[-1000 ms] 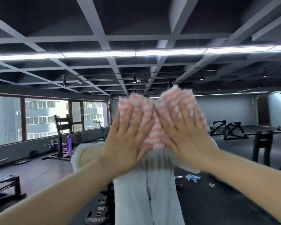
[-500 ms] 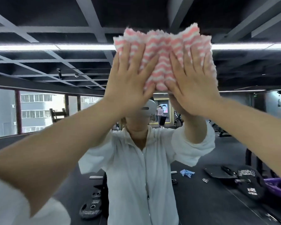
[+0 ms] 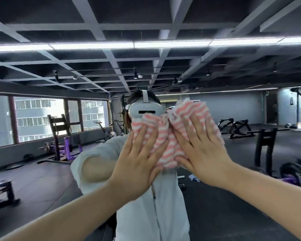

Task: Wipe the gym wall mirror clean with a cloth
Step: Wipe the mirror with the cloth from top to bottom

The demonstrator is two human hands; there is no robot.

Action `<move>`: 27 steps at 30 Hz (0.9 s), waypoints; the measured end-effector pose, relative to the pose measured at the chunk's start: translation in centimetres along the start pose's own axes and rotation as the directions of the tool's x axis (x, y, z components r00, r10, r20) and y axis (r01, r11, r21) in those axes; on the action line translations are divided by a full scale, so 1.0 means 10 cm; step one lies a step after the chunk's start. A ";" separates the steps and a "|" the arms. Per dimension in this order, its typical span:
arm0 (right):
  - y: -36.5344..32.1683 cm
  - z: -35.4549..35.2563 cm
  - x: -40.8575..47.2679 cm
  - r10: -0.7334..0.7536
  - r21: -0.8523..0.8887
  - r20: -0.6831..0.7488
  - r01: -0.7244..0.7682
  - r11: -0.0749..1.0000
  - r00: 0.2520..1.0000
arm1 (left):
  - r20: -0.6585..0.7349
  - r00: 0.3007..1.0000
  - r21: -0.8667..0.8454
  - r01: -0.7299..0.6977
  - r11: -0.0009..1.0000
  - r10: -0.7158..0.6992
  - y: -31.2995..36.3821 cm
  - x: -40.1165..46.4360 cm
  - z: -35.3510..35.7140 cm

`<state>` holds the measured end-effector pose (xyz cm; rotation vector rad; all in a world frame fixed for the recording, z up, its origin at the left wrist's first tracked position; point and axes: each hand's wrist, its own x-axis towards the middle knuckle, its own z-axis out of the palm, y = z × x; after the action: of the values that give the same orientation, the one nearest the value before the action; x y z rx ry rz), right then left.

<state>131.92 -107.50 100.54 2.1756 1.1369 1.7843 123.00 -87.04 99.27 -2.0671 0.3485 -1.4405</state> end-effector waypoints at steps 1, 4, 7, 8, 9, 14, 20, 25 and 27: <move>0.10 -0.03 0.12 0.018 0.000 -0.003 -0.018 1.000 1.000 | -0.035 0.999 -0.010 0.027 1.000 -0.027 -0.05 0.14 -0.01; 0.47 -0.15 0.56 0.080 -0.028 -0.049 -0.082 0.996 0.996 | -0.139 0.985 -0.011 0.103 0.995 -0.103 -0.27 0.71 -0.04; 0.84 -0.35 1.03 0.195 -0.005 -0.033 -0.196 0.981 0.980 | -0.182 0.973 0.063 0.158 0.985 -0.145 -0.50 1.35 -0.13; 0.94 -0.43 1.16 0.250 -0.012 0.007 -0.250 0.968 0.968 | -0.169 0.970 0.067 0.190 0.980 -0.176 -0.55 1.55 -0.19; 1.03 -0.49 1.26 0.298 -0.020 0.028 -0.298 0.954 0.954 | -0.136 0.966 0.055 0.229 0.972 -0.220 -0.59 1.73 -0.25; 1.11 -0.56 1.32 0.391 0.042 0.045 -0.393 0.919 0.919 | -0.059 0.951 0.042 0.306 0.951 -0.304 -0.57 2.00 -0.35; 0.99 -0.19 0.55 0.286 0.067 -0.097 -0.280 0.958 0.953 | -0.192 0.977 0.019 0.100 0.995 -0.095 -0.06 1.56 -0.05; 0.88 0.02 -0.29 0.199 -0.020 -0.016 -0.199 0.980 0.980 | -0.111 0.994 -0.004 -0.002 1.000 0.002 0.66 1.07 0.14; 0.93 0.06 -0.52 0.174 -0.023 0.027 -0.173 0.985 0.984 | -0.096 0.995 -0.016 -0.031 0.999 0.029 0.82 1.01 0.17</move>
<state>136.66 -117.04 101.04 2.3454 0.9450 1.8143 129.37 -98.23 101.62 -2.0015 0.4305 -1.5272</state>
